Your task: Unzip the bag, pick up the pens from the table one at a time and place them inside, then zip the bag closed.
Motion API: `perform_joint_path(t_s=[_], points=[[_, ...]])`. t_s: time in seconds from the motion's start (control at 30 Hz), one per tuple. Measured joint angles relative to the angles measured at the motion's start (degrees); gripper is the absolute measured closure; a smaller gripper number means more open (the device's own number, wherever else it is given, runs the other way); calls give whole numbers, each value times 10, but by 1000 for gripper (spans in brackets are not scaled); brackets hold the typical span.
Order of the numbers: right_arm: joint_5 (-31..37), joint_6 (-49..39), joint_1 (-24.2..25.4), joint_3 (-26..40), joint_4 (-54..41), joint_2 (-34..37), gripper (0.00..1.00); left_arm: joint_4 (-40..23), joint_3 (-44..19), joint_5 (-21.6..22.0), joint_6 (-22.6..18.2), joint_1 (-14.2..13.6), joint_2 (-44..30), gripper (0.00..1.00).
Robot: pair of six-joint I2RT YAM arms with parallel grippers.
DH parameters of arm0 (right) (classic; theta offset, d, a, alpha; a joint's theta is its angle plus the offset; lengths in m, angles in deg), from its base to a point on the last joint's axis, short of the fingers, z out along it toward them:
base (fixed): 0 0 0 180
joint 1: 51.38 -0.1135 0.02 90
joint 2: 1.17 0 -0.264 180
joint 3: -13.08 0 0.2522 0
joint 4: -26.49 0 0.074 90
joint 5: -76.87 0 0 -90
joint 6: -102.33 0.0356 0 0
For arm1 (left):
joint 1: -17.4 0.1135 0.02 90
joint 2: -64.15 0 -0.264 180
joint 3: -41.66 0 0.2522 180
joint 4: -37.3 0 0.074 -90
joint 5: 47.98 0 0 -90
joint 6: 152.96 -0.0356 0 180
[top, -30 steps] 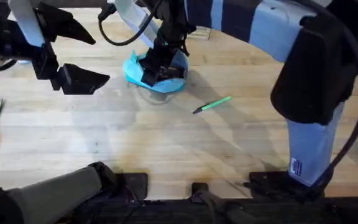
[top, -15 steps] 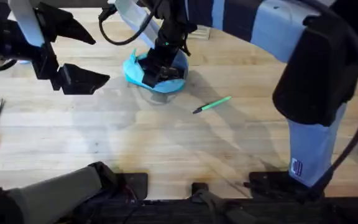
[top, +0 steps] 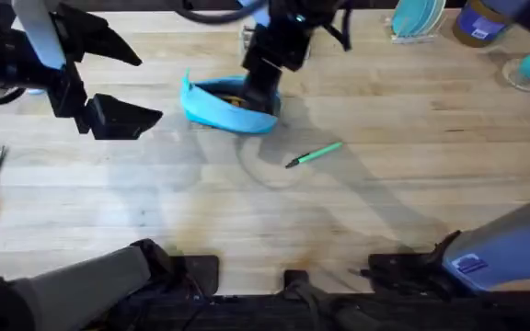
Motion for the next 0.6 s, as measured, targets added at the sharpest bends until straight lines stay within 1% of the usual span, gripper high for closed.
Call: perform_joint_path(t_s=[0.2,0.3,0.47,0.6], points=[[20,-2,25,-157,54,-96,4,0,0,0,0,0,0,7],[24,35,47,-226,88,-142,4,0,0,0,0,0,0,7],[27,161,87,-296,118,-211,4,0,0,0,0,0,0,7],[56,317,113,-323,103,-234,4,0,0,0,0,0,0,7]])
